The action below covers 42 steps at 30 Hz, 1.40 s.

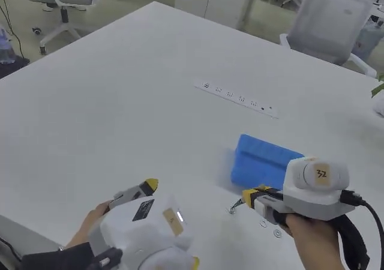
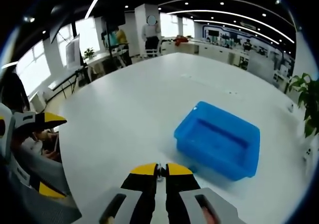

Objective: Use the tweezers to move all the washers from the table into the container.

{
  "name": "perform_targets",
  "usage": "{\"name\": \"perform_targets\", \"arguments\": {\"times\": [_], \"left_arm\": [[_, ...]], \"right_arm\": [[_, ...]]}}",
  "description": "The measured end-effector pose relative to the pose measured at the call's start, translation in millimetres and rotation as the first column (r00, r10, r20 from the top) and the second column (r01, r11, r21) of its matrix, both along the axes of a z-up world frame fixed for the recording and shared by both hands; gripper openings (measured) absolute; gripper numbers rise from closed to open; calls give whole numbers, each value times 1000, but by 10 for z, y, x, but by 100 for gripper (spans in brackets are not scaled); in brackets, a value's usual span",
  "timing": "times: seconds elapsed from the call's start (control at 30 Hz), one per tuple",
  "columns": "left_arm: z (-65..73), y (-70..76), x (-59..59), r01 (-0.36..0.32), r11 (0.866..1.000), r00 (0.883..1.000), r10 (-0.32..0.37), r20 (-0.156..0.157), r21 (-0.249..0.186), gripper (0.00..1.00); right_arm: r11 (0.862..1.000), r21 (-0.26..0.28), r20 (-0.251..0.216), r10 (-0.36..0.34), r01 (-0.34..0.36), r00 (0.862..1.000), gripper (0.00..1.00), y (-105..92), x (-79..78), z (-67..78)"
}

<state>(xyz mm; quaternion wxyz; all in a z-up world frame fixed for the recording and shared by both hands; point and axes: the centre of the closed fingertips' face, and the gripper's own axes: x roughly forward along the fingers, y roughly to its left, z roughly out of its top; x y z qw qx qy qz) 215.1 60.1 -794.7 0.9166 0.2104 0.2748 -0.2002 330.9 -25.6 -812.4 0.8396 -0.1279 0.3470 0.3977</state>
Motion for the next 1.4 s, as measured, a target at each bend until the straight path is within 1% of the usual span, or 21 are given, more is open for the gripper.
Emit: {"name": "perform_targets", "arguments": {"times": [0.1,0.13,0.17,0.33,0.43,0.5,0.57,0.6,0.63,0.67,0.73,0.77,0.87,0.93,1.0,1.07,1.17,1.2,1.27,1.3,1.4], "left_arm": [[-11,22,4,-9,1000,1000,9,-1,10,83],[-9,24,6,-10,1000,1000,10,1,13,82],[-9,26,6,-10,1000,1000,10,2,14,82],[-34,12,-11,0,999,1000,0,-1,45,82],[-27,-3,-16,10,999,1000,-10,-1,43,82],[-21,-9,-16,13,999,1000,-13,1,39,82],[-15,-7,-17,9,999,1000,-9,2,36,82],[-10,-6,-14,7,999,1000,-8,4,33,82],[-15,-5,-14,5,1000,1000,-5,-1,27,82],[-24,-3,-16,4,1000,1000,-4,-7,24,82],[-20,-6,-17,5,1000,1000,-5,-5,22,83],[-5,-16,-15,9,1000,1000,-9,0,14,83],[-4,-22,-14,8,1000,1000,-8,-3,2,83],[-23,-17,-17,7,1000,1000,-7,-11,8,83],[-21,-12,-15,5,1000,1000,-5,-9,12,83],[-24,-1,-14,1,1000,1000,0,-11,14,83],[-18,2,-10,-1,1000,1000,1,-6,15,83],[-17,6,-11,-3,1000,1000,3,-6,17,83],[-23,11,-11,-5,1000,1000,5,-8,20,83],[-31,13,-11,-4,1000,1000,4,-11,24,82],[-64,1,-27,4,999,1000,-3,-27,36,83]], "right_arm": [[999,-24,-14,22,-22,1000,2,-4,-31,-47],[999,-25,5,28,-28,1000,2,0,-28,-25],[999,-37,3,32,-32,999,2,-6,-38,-31],[997,-56,18,54,-53,998,2,27,-32,-30],[996,-61,41,67,-64,997,1,69,-6,-33],[998,-48,54,54,-51,997,1,81,30,-34],[999,-46,109,4,1,994,1,42,118,-22],[999,-31,97,-8,11,995,1,45,108,-29],[1000,-6,65,-24,24,998,1,66,97,-34],[1000,-11,66,-21,22,998,1,65,105,-34],[999,-33,75,-2,4,997,1,82,111,-34],[999,-41,77,16,-13,997,1,107,96,-35],[999,-46,86,28,-24,996,0,119,88,-38],[999,-37,84,15,-12,996,0,108,94,-38],[999,-39,94,11,-7,996,0,92,86,-46],[998,-61,125,36,-29,992,0,109,60,-45],[996,-71,125,57,-48,991,0,150,11,-43],[994,-83,132,76,-65,988,0,167,-7,-47],[993,-92,143,86,-73,986,0,182,-16,-50],[992,-98,152,97,-82,984,0,193,-24,-48],[989,-107,153,118,-102,981,0,212,-26,-49]]}}
